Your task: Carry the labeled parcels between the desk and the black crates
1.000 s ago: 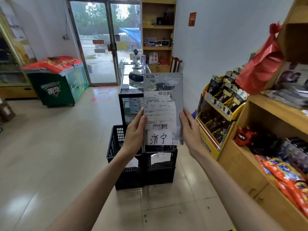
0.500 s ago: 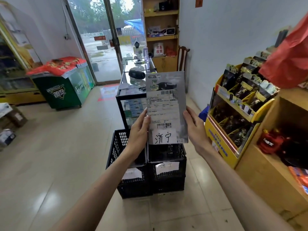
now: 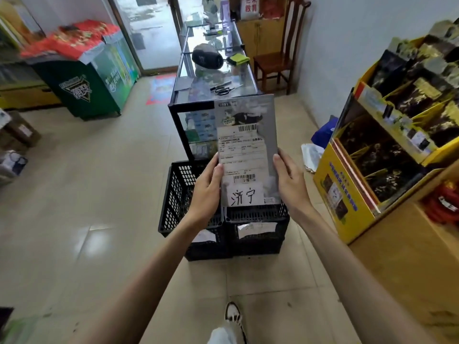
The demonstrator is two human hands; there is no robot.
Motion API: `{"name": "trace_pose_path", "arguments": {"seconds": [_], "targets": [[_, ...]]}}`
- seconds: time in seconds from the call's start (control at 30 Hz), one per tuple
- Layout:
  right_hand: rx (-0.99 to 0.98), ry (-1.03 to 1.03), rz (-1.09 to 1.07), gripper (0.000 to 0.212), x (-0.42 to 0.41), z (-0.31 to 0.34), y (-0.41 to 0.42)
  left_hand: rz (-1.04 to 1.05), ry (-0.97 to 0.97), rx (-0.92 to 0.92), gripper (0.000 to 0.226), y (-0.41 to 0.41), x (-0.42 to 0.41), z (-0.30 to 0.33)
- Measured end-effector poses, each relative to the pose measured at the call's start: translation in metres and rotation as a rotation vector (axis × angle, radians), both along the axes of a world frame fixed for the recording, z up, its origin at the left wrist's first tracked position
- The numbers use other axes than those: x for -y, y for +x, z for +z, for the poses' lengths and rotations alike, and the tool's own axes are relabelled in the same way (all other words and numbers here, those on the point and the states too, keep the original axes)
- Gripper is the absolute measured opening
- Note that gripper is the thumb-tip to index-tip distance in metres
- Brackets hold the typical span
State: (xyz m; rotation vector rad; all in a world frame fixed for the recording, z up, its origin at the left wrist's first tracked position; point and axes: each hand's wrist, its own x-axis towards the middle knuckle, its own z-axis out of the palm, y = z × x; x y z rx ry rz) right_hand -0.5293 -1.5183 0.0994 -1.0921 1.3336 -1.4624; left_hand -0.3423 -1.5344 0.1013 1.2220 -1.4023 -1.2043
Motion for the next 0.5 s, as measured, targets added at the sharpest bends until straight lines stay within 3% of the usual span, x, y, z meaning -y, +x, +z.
{"name": "trace_pose_path", "arguments": {"seconds": [0.13,0.27,0.37,0.5], "targets": [[-0.016,0.043,-0.017,0.043,0.043,-0.008,0.001,-0.029,0.031,-0.025,0.048,0.005,0.043,-0.008],[-0.029,0.112,-0.046,0.061,0.078,-0.019,0.006,-0.067,0.073,-0.036,0.05,0.009,0.082,-0.025],[-0.044,0.13,-0.063,0.044,0.098,-0.029,0.005,-0.081,0.078,-0.02,0.049,0.005,0.111,-0.039],[-0.022,0.185,-0.081,0.04,0.125,-0.052,-0.007,-0.092,0.113,-0.02,0.047,-0.007,0.142,-0.059]]}}
